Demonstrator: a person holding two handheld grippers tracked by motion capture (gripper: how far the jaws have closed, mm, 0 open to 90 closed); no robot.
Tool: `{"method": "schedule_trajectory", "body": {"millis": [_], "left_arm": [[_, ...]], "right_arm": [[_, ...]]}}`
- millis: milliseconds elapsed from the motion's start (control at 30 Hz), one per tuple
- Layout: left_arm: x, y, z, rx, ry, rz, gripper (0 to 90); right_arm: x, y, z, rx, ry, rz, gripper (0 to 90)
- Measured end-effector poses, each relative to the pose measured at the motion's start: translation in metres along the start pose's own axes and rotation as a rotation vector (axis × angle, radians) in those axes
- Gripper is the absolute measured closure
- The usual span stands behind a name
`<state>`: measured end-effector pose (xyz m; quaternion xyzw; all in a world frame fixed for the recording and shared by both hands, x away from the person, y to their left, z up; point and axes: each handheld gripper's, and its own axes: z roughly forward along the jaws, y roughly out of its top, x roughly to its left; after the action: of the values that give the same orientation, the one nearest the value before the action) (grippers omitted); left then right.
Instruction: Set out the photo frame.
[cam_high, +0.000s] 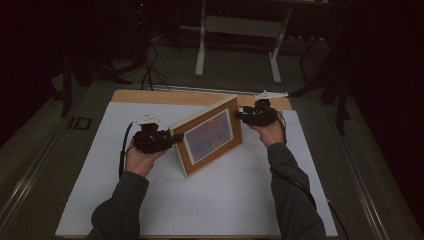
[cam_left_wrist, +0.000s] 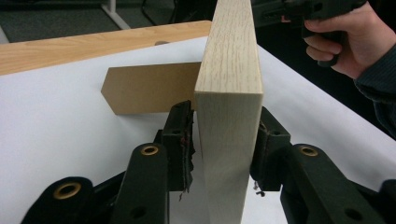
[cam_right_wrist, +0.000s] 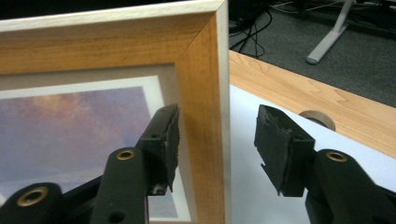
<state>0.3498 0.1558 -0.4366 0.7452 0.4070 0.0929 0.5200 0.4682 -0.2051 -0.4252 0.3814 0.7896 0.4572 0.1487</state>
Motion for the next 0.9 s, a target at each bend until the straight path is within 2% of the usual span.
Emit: {"method": "schedule_trajectory", "body": {"millis": [167,300,400,433,467,500,533,767,800,900], "left_arm": [[-0.002,0.0,0.0,0.0,0.013,0.013,66.7],[-0.002,0.0,0.0,0.004,0.0,0.017,69.8],[0.003,0.002,-0.001,0.021,-0.041,0.019,70.4],[0.003,0.002,-0.001,0.021,-0.041,0.019,70.6],[0.006,0.003,-0.001,0.031,-0.073,0.015,70.8],[0.006,0.003,-0.001,0.031,-0.073,0.015,71.2],[0.011,0.004,0.0,0.039,-0.115,-0.004,71.7],[0.018,0.007,-0.002,0.06,-0.155,0.003,72.3],[0.022,0.007,-0.003,0.065,-0.173,0.006,72.3],[0.026,0.008,-0.004,0.07,-0.187,0.007,72.4]], "right_arm": [[0.0,0.004,0.004,0.003,0.001,-0.001,44.7],[0.001,0.008,0.008,0.013,0.015,-0.022,41.3],[0.001,0.012,0.011,0.016,0.028,-0.028,39.0],[0.002,0.013,0.012,0.018,0.033,-0.034,38.6],[0.002,0.014,0.012,0.023,0.033,-0.036,38.1],[0.002,0.014,0.012,0.023,0.033,-0.036,38.1],[0.002,0.015,0.014,0.028,0.036,-0.042,37.2],[0.003,0.016,0.016,0.033,0.054,-0.053,34.5],[0.003,0.016,0.017,0.033,0.067,-0.051,34.0],[0.003,0.016,0.017,0.031,0.084,-0.053,33.9]]}}
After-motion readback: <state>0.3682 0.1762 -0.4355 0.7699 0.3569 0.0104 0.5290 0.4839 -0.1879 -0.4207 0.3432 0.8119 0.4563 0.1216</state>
